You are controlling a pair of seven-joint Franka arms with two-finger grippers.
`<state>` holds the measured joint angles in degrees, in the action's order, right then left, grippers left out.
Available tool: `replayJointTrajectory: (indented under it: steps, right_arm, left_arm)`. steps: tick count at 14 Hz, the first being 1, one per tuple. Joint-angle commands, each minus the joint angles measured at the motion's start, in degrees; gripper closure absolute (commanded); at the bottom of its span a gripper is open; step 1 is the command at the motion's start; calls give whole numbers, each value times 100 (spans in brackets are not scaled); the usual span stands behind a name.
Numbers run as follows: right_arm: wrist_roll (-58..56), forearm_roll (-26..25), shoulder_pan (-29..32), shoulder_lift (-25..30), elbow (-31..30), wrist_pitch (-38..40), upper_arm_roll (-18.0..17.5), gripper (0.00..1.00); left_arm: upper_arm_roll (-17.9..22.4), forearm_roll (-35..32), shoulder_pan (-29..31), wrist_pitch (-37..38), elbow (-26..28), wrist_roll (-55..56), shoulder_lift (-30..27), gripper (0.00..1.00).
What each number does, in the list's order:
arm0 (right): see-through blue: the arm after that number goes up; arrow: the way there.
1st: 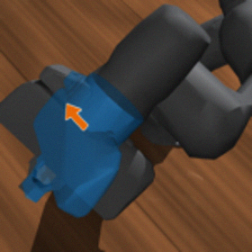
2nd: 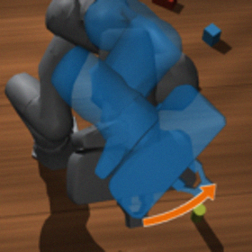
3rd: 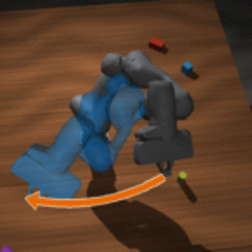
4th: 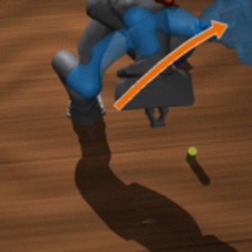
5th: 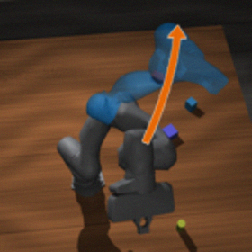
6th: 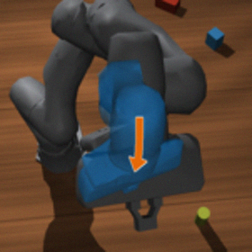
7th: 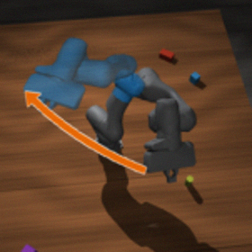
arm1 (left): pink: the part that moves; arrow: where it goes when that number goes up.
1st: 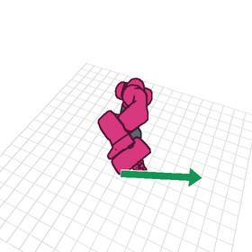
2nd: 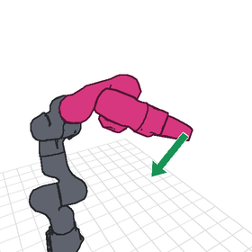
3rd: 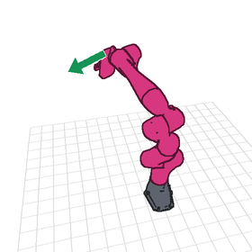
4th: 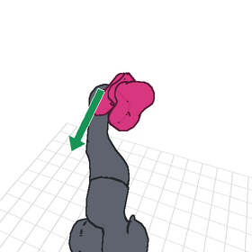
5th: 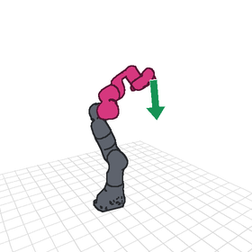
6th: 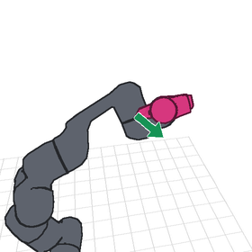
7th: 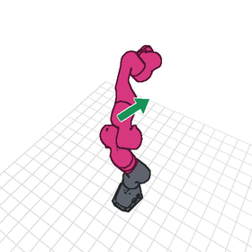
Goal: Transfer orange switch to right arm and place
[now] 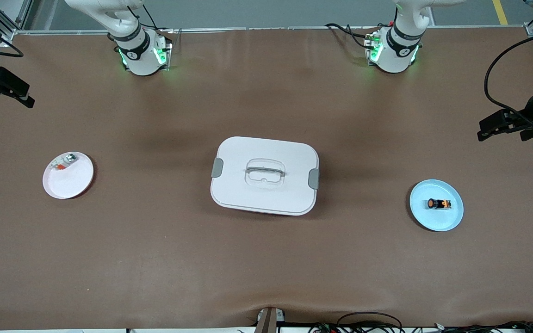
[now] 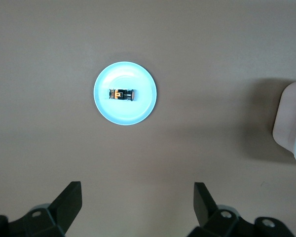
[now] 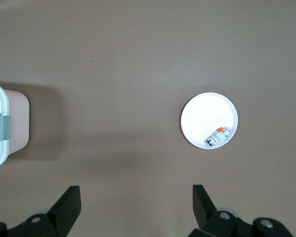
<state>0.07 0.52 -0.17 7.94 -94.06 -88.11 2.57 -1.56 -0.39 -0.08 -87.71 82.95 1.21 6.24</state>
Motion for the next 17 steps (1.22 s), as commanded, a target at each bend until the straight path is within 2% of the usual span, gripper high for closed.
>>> replayJointTrajectory:
  steps: [1,9,14,17]
  right_arm:
    - [-33,-166,-79,155,-139,-58,-2,0]
    - [-33,-166,-79,146,-139,-66,-2,0]
    - [-24,-166,-70,147,-139,-66,7,0]
    - [-24,-157,-70,146,-139,-75,7,0]
  left_arm:
    - [15,92,43,69,-34,-130,-18,0]
    - [15,127,210,34,-43,-191,96,0]
    - [15,136,544,-36,-7,-647,596,0]
    - [7,145,676,-569,368,-1078,782,0]
